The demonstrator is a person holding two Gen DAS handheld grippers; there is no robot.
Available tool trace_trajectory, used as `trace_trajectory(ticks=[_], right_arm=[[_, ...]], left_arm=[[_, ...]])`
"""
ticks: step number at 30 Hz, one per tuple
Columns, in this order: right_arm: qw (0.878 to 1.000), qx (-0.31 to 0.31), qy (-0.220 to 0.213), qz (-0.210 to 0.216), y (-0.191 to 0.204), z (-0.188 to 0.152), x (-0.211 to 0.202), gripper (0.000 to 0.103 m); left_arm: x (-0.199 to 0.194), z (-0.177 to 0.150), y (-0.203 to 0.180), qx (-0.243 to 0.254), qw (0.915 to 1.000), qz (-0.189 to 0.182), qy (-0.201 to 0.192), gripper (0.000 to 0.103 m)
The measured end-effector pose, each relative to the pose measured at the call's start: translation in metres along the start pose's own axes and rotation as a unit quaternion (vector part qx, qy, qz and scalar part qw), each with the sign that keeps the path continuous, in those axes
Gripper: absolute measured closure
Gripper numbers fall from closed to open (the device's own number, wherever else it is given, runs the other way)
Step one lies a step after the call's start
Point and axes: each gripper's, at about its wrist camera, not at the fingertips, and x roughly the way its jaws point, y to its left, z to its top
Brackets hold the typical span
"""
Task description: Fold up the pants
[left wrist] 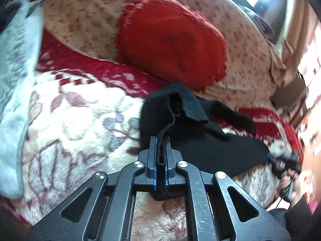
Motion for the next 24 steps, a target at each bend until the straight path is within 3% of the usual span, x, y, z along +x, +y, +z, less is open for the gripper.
trace_trajectory(ticks=[1, 3, 6, 8, 12, 15, 19, 22, 24], right_arm=[[1.000, -0.001, -0.002, -0.016, -0.004, 0.001, 0.001, 0.099], [1.000, -0.003, -0.008, -0.017, -0.002, -0.002, -0.003, 0.099], [0.999, -0.039, -0.003, 0.004, 0.011, -0.011, -0.011, 0.099], [0.998, -0.056, 0.010, -0.003, 0.014, -0.017, -0.011, 0.099], [0.998, -0.053, 0.019, -0.011, 0.005, -0.020, -0.018, 0.099], [0.996, -0.071, 0.049, -0.001, 0.007, -0.028, -0.014, 0.099], [0.984, -0.109, 0.142, 0.009, 0.014, -0.047, 0.009, 0.099], [0.972, -0.151, 0.177, -0.038, 0.019, -0.061, 0.024, 0.099], [0.969, -0.172, 0.164, -0.064, 0.025, -0.062, 0.025, 0.099]], left_arm=[[-0.005, 0.000, 0.006, -0.014, 0.9999, 0.002, -0.005, 0.099], [-0.020, -0.001, 0.022, -0.037, 0.9991, 0.011, -0.015, 0.100], [-0.036, -0.008, 0.036, -0.034, 0.9992, 0.019, -0.010, 0.100], [-0.043, -0.014, 0.039, -0.022, 0.9992, 0.030, -0.010, 0.100], [-0.060, -0.019, 0.051, -0.044, 0.9985, 0.031, -0.011, 0.100], [-0.079, -0.022, 0.065, -0.051, 0.9972, 0.052, -0.018, 0.100], [-0.091, -0.028, 0.101, -0.074, 0.9923, 0.097, -0.023, 0.100], [-0.072, -0.036, 0.118, -0.082, 0.9892, 0.121, 0.001, 0.098], [-0.056, -0.041, 0.116, -0.061, 0.9878, 0.142, 0.015, 0.097]])
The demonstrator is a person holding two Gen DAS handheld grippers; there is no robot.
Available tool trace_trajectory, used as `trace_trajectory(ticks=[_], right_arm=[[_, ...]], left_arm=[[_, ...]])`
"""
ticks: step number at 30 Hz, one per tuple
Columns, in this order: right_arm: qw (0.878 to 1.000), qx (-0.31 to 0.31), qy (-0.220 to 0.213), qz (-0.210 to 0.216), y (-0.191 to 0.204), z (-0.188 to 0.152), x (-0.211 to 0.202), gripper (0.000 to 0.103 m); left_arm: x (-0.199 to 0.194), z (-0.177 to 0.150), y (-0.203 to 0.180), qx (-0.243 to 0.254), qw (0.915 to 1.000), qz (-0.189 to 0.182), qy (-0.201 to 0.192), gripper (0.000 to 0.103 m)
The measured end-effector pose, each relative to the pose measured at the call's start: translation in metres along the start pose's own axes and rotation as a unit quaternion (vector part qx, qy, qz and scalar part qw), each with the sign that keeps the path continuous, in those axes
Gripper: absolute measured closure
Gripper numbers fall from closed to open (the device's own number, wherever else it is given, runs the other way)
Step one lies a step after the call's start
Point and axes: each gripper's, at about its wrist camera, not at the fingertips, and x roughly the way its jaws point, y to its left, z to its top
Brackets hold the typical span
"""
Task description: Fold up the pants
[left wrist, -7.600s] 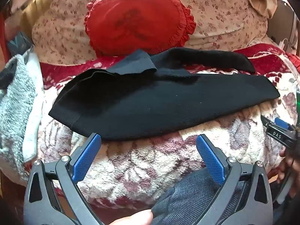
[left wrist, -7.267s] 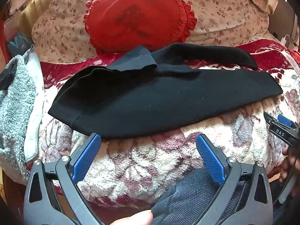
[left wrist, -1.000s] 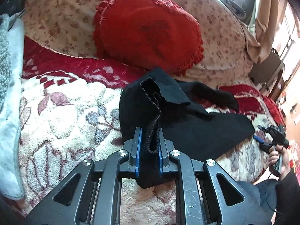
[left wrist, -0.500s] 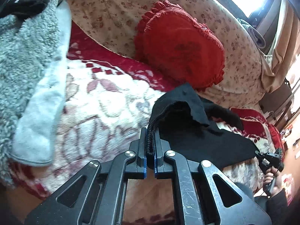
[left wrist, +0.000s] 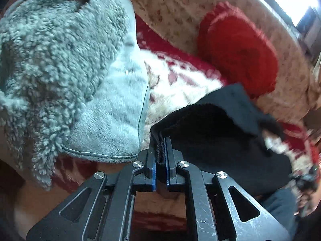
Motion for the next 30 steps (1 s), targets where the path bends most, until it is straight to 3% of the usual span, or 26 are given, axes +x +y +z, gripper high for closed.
trace_trajectory(ticks=[2, 5, 7, 11, 14, 15, 16, 20, 22, 27, 30], right_arm=[[0.999, -0.011, -0.040, -0.031, 0.004, 0.005, -0.010, 0.097], [0.986, -0.041, -0.123, -0.109, 0.018, 0.015, -0.028, 0.096], [0.983, -0.040, -0.164, -0.073, 0.028, 0.027, -0.036, 0.091], [0.978, 0.004, -0.209, 0.017, 0.039, 0.046, -0.027, 0.060], [0.979, 0.045, -0.190, 0.063, 0.050, 0.065, 0.004, 0.060], [0.979, 0.066, -0.178, 0.074, 0.048, 0.070, 0.016, 0.060], [0.979, 0.096, -0.162, 0.077, 0.043, 0.074, 0.030, 0.060], [0.972, 0.174, -0.124, 0.097, 0.032, 0.087, 0.067, 0.060], [0.973, 0.171, -0.124, 0.090, 0.036, 0.093, 0.074, 0.060], [0.974, 0.153, -0.140, 0.086, 0.040, 0.099, 0.082, 0.063], [0.977, 0.130, -0.144, 0.082, 0.043, 0.100, 0.081, 0.087]], left_arm=[[0.007, -0.002, -0.002, 0.004, 0.9999, 0.007, 0.009, 0.094], [0.006, 0.003, 0.003, -0.003, 0.9998, 0.021, 0.001, 0.081], [0.004, 0.008, 0.011, -0.008, 0.9991, 0.041, -0.003, 0.076], [-0.020, 0.016, 0.003, 0.014, 0.9947, 0.084, -0.058, 0.076], [-0.031, 0.013, -0.040, 0.094, 0.9914, 0.032, -0.085, 0.067], [-0.031, 0.008, -0.059, 0.135, 0.9870, 0.007, -0.086, 0.055], [-0.029, 0.002, -0.080, 0.181, 0.9797, -0.019, -0.084, 0.047], [-0.016, -0.016, -0.134, 0.287, 0.9530, -0.062, -0.074, 0.046], [-0.006, -0.018, -0.147, 0.309, 0.9465, -0.061, -0.073, 0.046], [0.030, -0.014, -0.164, 0.334, 0.9410, -0.009, -0.054, 0.046], [0.045, -0.017, -0.171, 0.361, 0.9316, 0.007, -0.041, 0.047]])
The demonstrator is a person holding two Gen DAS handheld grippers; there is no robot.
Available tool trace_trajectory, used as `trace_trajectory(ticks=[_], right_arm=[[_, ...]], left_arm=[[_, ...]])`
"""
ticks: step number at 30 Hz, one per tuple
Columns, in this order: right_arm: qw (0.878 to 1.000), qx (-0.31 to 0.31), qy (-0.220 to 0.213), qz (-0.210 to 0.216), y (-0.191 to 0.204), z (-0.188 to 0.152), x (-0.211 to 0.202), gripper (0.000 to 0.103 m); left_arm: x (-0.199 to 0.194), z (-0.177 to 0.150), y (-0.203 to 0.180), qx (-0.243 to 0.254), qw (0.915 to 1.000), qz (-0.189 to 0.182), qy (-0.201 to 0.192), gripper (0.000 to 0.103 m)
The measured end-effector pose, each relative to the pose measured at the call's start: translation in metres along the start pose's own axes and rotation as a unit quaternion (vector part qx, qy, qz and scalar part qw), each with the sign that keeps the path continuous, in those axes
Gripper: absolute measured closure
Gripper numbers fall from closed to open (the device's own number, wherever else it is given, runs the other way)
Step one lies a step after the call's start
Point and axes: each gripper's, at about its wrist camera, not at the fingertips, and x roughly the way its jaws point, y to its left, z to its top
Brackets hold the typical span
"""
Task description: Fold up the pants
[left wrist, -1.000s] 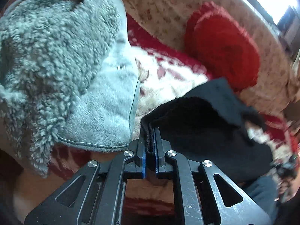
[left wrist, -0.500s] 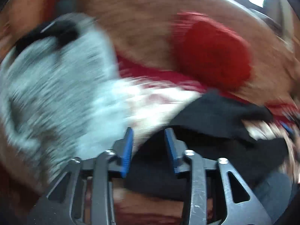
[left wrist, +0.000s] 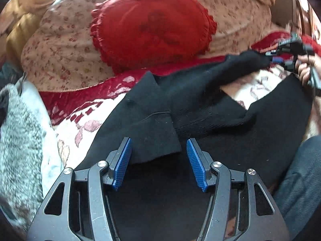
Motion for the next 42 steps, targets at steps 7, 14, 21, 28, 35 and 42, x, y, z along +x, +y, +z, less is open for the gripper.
trace_trajectory(ticks=[7, 14, 21, 28, 35, 42], right_arm=[[0.998, -0.051, -0.042, -0.012, 0.016, -0.002, -0.028, 0.099], [0.992, -0.086, -0.075, -0.051, 0.020, -0.011, -0.068, 0.100], [0.951, -0.134, -0.177, -0.214, 0.025, -0.008, -0.104, 0.100], [0.925, -0.347, -0.047, -0.146, 0.100, -0.060, -0.022, 0.100], [0.896, -0.371, 0.060, -0.237, 0.072, -0.076, 0.032, 0.099], [0.895, -0.367, 0.041, -0.252, 0.070, -0.082, 0.029, 0.098]], left_arm=[[-0.007, 0.014, 0.056, -0.099, 0.9938, 0.046, -0.021, 0.095], [0.045, 0.042, 0.148, -0.176, 0.9704, 0.164, 0.024, 0.095], [0.026, 0.042, 0.142, -0.230, 0.9627, 0.142, -0.017, 0.085], [0.030, 0.042, 0.060, -0.185, 0.9800, 0.073, -0.009, 0.066], [0.059, 0.030, 0.024, -0.168, 0.9788, 0.102, 0.057, 0.065], [0.064, 0.032, 0.024, -0.167, 0.9778, 0.107, 0.069, 0.060]])
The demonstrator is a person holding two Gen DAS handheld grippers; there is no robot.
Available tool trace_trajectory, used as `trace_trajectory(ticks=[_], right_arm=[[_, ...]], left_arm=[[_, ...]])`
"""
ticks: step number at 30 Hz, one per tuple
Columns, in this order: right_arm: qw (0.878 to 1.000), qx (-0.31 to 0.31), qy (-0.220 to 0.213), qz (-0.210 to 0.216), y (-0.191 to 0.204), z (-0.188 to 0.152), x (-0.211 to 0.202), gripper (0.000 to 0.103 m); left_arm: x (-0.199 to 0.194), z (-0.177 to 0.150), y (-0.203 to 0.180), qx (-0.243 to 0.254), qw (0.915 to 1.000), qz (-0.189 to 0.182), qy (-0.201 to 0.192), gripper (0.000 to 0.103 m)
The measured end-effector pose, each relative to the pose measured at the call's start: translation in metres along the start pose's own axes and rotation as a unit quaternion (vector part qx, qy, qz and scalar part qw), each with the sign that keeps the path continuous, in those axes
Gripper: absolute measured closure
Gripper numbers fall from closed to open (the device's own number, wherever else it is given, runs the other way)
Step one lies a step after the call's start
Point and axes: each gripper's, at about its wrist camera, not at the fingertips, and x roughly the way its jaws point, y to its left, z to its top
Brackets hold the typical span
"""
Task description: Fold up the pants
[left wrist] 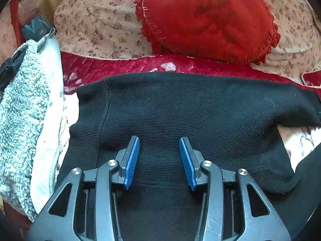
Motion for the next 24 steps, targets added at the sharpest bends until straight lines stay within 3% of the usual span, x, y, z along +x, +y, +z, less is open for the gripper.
trace_trajectory(ticks=[2, 3, 4, 6, 7, 10, 17, 21, 24], right_arm=[[1.000, 0.010, 0.004, 0.022, -0.009, 0.003, -0.002, 0.098], [0.999, 0.021, 0.004, 0.036, -0.015, 0.005, -0.004, 0.098], [0.998, 0.033, 0.002, 0.045, -0.013, 0.010, -0.005, 0.098], [0.998, 0.040, -0.028, 0.040, -0.014, 0.012, -0.020, 0.098], [0.997, 0.016, -0.067, 0.016, -0.010, 0.012, -0.037, 0.098], [0.992, -0.030, -0.118, -0.023, 0.000, 0.005, -0.063, 0.094], [0.988, -0.061, -0.134, -0.035, 0.011, -0.001, -0.072, 0.094], [0.993, -0.044, -0.110, -0.008, 0.014, 0.004, -0.058, 0.094], [0.992, -0.037, -0.111, 0.050, 0.028, 0.008, -0.054, 0.094]], left_arm=[[0.002, 0.000, 0.003, -0.005, 0.9999, 0.012, 0.005, 0.047], [0.002, 0.000, 0.007, -0.015, 0.9995, 0.025, 0.009, 0.031], [0.005, 0.000, 0.014, -0.034, 0.9989, 0.027, 0.015, 0.023], [0.009, -0.003, 0.028, -0.064, 0.9977, -0.001, 0.023, 0.021], [0.009, -0.003, 0.033, -0.073, 0.9969, -0.015, 0.026, 0.021], [0.008, -0.005, 0.031, -0.062, 0.9977, -0.018, 0.021, 0.021], [0.007, -0.012, 0.026, -0.058, 0.9983, -0.005, -0.007, 0.019], [0.008, -0.013, 0.027, -0.060, 0.9981, -0.006, -0.014, 0.018], [0.009, -0.016, 0.028, -0.065, 0.9975, -0.011, -0.027, 0.016]])
